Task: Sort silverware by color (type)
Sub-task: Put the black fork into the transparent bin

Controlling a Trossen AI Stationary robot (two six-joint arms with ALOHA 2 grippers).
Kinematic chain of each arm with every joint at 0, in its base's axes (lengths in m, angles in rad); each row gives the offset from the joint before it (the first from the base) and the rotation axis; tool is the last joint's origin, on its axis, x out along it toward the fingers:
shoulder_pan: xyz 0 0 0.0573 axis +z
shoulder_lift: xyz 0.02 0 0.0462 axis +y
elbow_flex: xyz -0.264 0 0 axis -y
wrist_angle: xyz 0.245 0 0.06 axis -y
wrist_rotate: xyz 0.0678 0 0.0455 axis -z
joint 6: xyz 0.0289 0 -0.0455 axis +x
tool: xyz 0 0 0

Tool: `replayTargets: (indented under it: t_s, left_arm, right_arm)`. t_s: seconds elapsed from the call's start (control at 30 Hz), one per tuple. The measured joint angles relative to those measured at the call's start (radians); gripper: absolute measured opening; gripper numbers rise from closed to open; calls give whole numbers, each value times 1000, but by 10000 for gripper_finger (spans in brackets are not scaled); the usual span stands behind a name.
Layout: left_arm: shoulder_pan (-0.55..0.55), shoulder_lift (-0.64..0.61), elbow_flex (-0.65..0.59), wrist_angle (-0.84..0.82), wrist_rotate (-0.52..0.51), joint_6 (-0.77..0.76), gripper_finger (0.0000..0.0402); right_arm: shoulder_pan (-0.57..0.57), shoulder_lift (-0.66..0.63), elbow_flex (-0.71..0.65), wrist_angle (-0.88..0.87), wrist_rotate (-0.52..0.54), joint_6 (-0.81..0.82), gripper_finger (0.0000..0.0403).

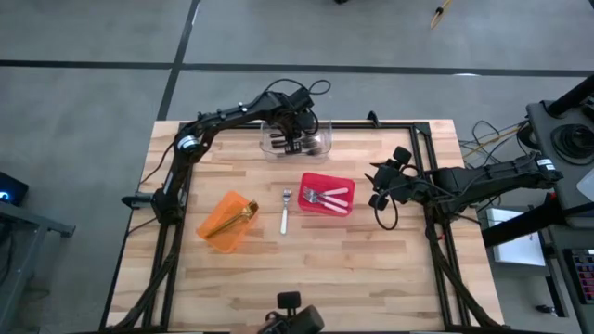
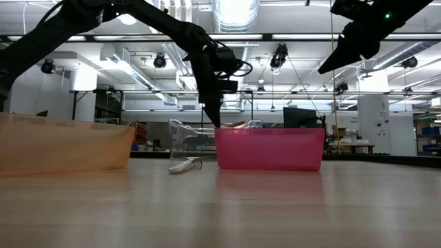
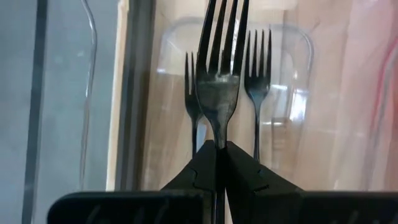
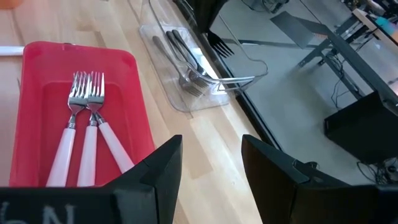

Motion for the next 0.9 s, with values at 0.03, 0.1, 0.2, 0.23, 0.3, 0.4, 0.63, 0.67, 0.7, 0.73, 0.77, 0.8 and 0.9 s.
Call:
replayTargets:
  t_s: [0.03,0.1,0.2,0.23,0.3,0.4,0.63,0.67,0.7,0.73,0.77,0.8,0.9]
  left_arm:
    - [0,3,0,8,4,-1,0]
    - [0,21,0,12,8,-1,0]
    - [0,53,-1,17,9,-2,0]
    - [0,62,-1,18,10,-2,0]
    - [0,76,4,20,18,-3,0]
    - [0,102,19,27,20,-1,0]
    - [0,125,32,31,19,-1,0]
    - [0,125,32,32,19,-1,0]
    - [0,125,30,32,19,-1,0]
    - [0,125,28,28,19,-1,0]
    - [0,125,27,23,19,-1,0]
    - [0,125,27,15,19,-1,0]
    - [0,125,27,9,19,-1,0]
  right_arm:
    - [0,0,0,0,0,-2,157]
    - [0,0,0,0,0,-3,157]
    - [0,0,0,0,0,-3,157]
    - [0,0,0,1,0,-3,157]
    - [0,0,0,0,0,-4,157]
    - [0,0,0,0,0,-6,157]
    - [0,0,0,0,0,-6,157]
    - [0,0,0,0,0,-6,157]
    - [0,0,0,0,0,-6,157]
    - [0,0,0,0,0,-11,157]
    - [0,0,0,0,0,-12,157]
    - [0,0,0,0,0,-12,157]
    - [0,0,0,0,0,-12,157]
